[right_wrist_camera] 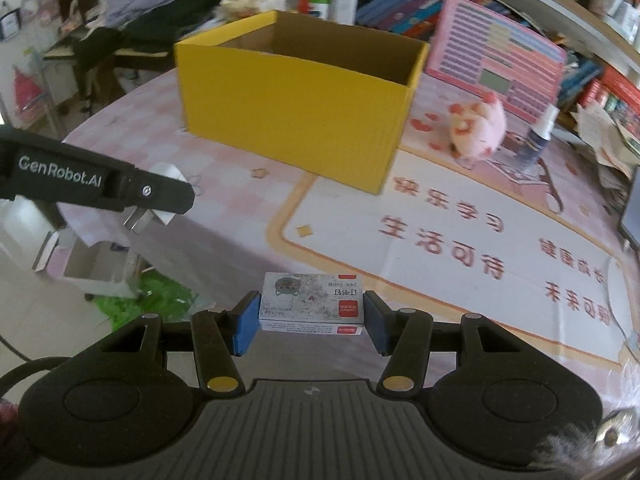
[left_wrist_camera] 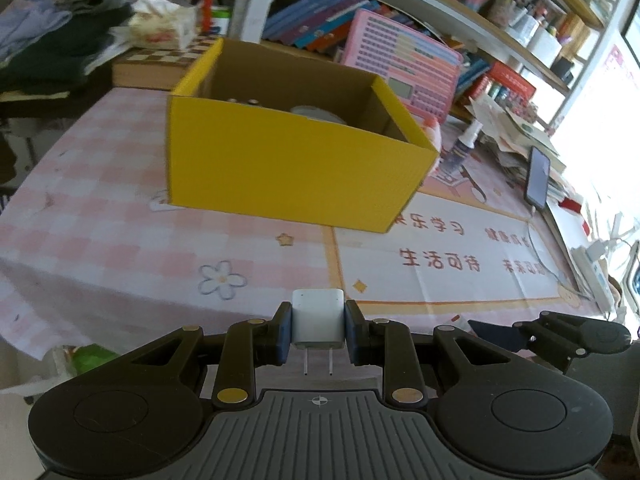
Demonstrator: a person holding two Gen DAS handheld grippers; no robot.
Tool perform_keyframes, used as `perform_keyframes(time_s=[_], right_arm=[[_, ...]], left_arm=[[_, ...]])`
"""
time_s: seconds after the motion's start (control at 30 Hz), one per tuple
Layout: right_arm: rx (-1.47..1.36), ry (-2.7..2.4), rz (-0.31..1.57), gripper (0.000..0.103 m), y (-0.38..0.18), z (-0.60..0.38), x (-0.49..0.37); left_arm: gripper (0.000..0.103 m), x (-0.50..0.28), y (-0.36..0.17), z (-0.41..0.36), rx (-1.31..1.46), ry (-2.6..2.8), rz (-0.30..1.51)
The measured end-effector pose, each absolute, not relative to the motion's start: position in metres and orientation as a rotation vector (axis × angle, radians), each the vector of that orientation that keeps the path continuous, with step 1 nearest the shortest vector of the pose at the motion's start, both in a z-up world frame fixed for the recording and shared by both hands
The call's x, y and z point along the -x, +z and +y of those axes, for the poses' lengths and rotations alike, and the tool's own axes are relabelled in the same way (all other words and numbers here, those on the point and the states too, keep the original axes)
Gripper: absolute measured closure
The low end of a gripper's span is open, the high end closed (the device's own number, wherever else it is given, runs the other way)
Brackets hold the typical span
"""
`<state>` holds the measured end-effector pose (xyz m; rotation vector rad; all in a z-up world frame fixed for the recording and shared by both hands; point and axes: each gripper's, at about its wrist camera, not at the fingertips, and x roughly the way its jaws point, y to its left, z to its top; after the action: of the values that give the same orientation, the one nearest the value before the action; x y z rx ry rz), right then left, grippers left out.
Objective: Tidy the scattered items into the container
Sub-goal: 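Lift and carry the small charger and card box with both tools toward the yellow box, then lower both tools into the yellow box and open them to drop charger and card box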
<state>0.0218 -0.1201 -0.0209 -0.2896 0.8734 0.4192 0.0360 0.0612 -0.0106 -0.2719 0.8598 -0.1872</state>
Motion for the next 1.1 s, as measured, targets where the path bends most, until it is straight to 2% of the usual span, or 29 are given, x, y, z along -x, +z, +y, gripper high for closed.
perform_keyframes(time_s=[0.63, 1.1], right_arm=[[0.366, 0.6, 0.768, 0.051, -0.003, -0.067, -0.027], [0.312, 0.619, 0.518, 0.051, 0.045, -0.074, -0.096]], left_arm=[[0.078, -0.02, 0.008, 0.109, 0.318, -0.039, 0.752], [0.078, -0.079, 0.054, 0.102, 0.234, 0.024, 0.585]])
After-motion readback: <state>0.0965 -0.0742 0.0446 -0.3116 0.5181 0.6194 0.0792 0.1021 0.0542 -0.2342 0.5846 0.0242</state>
